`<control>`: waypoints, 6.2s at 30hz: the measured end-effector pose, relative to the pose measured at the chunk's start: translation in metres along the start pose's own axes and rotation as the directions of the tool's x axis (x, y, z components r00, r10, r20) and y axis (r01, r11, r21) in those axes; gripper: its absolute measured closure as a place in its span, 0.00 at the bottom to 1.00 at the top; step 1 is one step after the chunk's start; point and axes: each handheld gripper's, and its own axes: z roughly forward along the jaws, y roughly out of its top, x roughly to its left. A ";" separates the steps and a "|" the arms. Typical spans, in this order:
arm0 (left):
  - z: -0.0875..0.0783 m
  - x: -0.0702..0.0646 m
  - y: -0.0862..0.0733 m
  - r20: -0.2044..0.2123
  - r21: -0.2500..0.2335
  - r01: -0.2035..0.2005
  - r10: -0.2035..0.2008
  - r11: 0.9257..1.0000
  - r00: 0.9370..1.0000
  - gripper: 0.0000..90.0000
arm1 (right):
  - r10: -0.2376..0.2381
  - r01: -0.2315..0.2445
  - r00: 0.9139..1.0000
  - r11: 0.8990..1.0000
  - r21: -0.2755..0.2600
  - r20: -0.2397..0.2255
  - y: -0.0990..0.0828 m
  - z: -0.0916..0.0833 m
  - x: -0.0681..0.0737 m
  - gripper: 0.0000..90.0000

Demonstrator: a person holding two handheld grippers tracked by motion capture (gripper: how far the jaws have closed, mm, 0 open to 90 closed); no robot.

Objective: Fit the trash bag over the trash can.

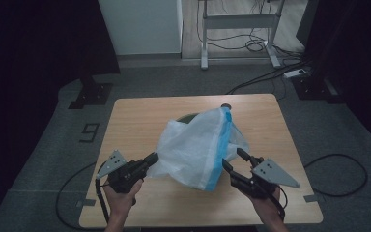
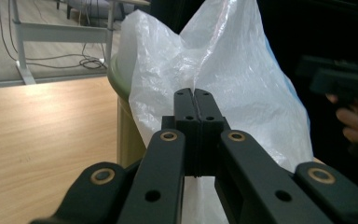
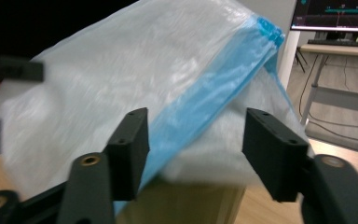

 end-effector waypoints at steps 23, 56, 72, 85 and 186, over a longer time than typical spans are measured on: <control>0.009 0.005 -0.009 0.010 0.027 0.016 -0.017 1.000 1.000 1.00 | 0.013 -0.008 0.998 0.996 0.091 -0.059 0.007 0.045 -0.009 0.85; 0.038 -0.053 0.016 0.119 0.137 -0.194 0.178 0.971 0.977 0.45 | 0.025 -0.024 0.998 0.999 0.030 -0.056 0.011 0.027 -0.009 0.97; 0.060 -0.067 0.011 0.061 0.230 -0.231 0.223 0.945 0.973 0.56 | 0.025 -0.023 0.997 0.999 0.028 -0.075 0.007 0.026 -0.003 0.96; 0.043 -0.056 0.015 0.186 0.075 -0.127 0.111 0.989 0.976 0.99 | 0.023 -0.020 0.996 0.999 0.034 -0.083 0.002 0.023 -0.005 0.94; 0.015 0.012 0.060 0.198 -0.168 0.134 -0.099 0.977 0.975 0.99 | 0.139 -0.140 0.978 0.990 0.008 -0.158 0.006 0.009 -0.062 0.99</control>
